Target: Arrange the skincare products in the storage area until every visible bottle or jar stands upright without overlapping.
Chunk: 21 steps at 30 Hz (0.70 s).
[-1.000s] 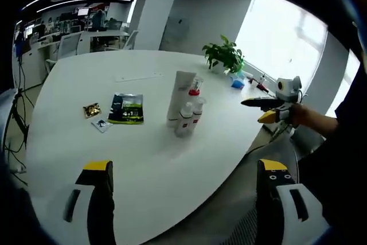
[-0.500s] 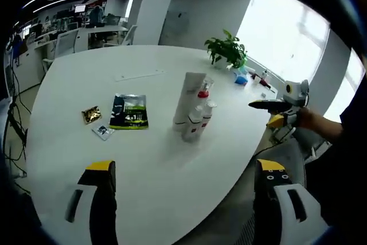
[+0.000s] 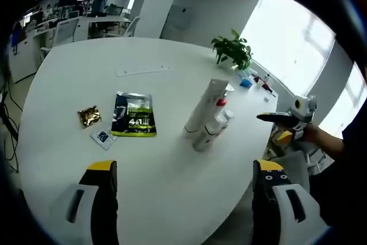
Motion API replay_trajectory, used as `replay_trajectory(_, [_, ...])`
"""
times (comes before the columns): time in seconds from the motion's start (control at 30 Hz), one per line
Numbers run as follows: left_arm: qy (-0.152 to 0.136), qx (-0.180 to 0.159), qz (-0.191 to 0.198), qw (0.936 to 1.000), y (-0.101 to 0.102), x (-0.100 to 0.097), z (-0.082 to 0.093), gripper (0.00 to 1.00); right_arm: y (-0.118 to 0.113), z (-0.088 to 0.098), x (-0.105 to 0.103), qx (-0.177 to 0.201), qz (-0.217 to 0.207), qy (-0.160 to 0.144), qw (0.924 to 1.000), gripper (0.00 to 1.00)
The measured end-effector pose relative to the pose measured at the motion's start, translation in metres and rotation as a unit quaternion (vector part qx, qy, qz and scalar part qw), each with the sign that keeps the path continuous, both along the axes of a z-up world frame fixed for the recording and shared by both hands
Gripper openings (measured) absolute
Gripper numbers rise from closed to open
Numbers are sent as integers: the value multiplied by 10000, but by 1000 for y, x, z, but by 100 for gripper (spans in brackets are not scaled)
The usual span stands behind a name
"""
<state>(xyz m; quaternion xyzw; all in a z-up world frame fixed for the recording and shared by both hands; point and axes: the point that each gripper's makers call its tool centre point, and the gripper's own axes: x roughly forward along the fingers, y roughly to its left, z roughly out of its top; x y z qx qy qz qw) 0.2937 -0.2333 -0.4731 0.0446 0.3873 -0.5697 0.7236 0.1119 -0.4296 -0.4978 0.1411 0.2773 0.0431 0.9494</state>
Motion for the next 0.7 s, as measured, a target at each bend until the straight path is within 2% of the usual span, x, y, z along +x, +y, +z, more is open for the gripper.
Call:
replay_trajectory(0.17, [129,16,55,9999,-7,13,-7,89,-2,-4,2,59,-93,31,9999,99])
replay_trajectory(0.43, [164,154,37,9997,-16,28,-18,88,-2,-10,2,109,-149,121,9998,99])
replay_trajectory(0.6, [183,258,51,9995,-22,49,-32,87,-5,-16,0,142,-239,196,9994,99])
replay_trajectory(0.67, [202,319,15,9993,-21,46,-31,87,-5,-18,0,160,-261,210,9993,99])
replay_trajectory(0.7, [208,349,-20,9992,-26,51,-34,87,-5,-19,0,174,-266,221,9993,99])
